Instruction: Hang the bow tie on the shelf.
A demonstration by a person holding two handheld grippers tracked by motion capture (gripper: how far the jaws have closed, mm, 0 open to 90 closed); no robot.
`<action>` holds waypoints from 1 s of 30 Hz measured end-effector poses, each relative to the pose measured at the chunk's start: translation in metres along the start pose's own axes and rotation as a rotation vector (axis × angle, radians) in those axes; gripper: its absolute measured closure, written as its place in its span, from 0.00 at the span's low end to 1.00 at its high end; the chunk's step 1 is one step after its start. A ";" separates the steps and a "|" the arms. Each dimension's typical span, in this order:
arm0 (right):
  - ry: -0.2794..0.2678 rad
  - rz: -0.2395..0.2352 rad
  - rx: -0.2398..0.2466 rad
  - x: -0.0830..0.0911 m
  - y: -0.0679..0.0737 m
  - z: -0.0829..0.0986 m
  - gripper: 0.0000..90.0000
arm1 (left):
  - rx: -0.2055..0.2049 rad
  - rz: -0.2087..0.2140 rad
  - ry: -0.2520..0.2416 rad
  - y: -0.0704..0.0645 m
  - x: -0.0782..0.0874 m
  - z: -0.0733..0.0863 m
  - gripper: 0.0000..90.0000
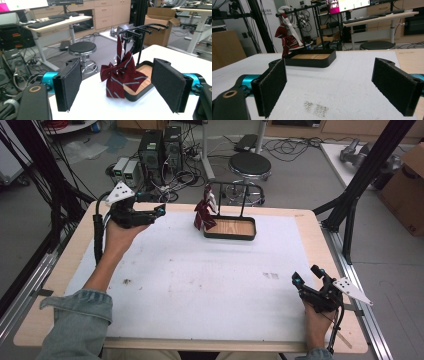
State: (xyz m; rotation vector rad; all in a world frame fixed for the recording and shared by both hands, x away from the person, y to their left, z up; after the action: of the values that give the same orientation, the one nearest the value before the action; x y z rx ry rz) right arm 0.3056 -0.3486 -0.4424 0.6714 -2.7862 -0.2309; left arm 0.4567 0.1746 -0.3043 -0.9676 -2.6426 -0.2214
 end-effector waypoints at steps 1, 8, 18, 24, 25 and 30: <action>-0.001 0.000 0.002 0.000 0.000 0.000 0.13 | -0.002 -0.009 -0.005 -0.001 0.008 0.004 0.28; -0.001 0.006 -0.002 0.000 0.000 0.000 0.13 | -0.005 -0.034 -0.020 -0.002 0.030 0.020 0.26; -0.004 0.007 -0.003 0.000 0.000 0.000 0.13 | -0.006 -0.074 -0.015 -0.006 0.059 0.054 0.24; -0.003 0.008 0.002 0.000 0.000 0.000 0.13 | -0.001 -0.113 -0.013 -0.010 0.078 0.080 0.24; -0.001 0.008 -0.003 0.001 0.000 0.000 0.13 | -0.003 -0.116 -0.009 -0.011 0.080 0.084 0.24; -0.002 0.006 0.001 0.000 0.000 0.000 0.13 | -0.003 -0.124 0.015 -0.018 0.088 0.104 0.23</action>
State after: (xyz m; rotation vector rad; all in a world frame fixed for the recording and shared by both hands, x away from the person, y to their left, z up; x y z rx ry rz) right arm 0.3054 -0.3489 -0.4426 0.6632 -2.7898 -0.2283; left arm 0.3566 0.2398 -0.3725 -0.8007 -2.6916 -0.2603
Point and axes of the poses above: each handheld gripper's, and its own axes: x roughly backward along the jaws, z roughly out of its underside, y roughly to its left, the point moved 4 cm from there along -x, roughly forward along the jaws, and after that the axes turned 10 degrees about y, right-handed, at the moved point
